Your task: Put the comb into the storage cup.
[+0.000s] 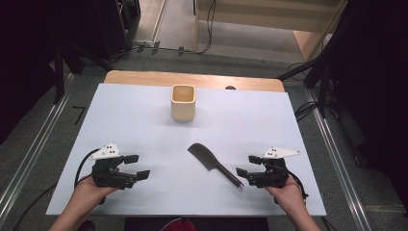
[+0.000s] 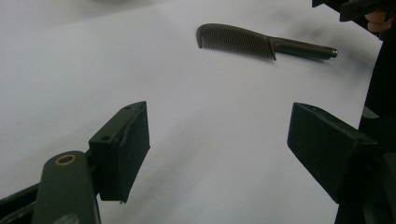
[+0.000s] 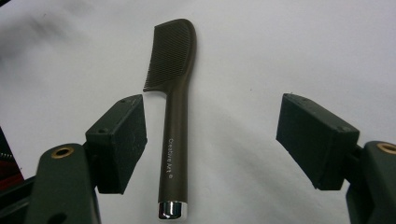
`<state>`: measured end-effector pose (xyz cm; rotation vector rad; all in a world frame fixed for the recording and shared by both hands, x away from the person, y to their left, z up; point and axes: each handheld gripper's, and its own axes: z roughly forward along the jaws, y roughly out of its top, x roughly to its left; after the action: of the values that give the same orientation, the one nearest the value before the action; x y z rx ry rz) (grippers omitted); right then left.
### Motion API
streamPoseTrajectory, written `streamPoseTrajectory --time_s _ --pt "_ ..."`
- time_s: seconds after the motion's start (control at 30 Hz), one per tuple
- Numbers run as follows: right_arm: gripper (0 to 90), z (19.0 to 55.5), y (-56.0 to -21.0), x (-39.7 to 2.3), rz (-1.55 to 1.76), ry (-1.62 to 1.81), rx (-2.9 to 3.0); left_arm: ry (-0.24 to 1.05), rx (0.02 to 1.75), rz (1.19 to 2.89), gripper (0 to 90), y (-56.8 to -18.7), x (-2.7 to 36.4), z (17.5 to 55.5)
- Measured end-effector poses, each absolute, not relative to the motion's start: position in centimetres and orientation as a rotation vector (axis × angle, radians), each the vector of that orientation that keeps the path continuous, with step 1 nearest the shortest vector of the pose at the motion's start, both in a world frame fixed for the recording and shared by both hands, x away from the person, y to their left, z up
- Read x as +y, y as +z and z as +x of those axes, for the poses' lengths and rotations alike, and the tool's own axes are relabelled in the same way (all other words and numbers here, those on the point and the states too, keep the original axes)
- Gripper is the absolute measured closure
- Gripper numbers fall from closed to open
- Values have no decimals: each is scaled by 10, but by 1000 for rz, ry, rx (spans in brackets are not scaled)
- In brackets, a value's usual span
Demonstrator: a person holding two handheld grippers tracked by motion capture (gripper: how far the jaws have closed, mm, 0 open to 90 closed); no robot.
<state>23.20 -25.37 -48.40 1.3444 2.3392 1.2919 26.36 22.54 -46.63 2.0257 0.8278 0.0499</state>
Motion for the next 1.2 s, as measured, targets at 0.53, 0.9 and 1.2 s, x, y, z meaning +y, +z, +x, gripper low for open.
streamPoseTrajectory --time_s 0.53,0.9,1.2 --pt "225 233 -485 -255 1357 1314 2327 26 845 2017 221 -466 226 265" --pt "225 234 -484 -256 1360 1324 2318 23 843 2013 221 -466 226 266" --pt "225 238 -482 -255 1362 1326 2321 14 844 2019 221 -466 225 266"
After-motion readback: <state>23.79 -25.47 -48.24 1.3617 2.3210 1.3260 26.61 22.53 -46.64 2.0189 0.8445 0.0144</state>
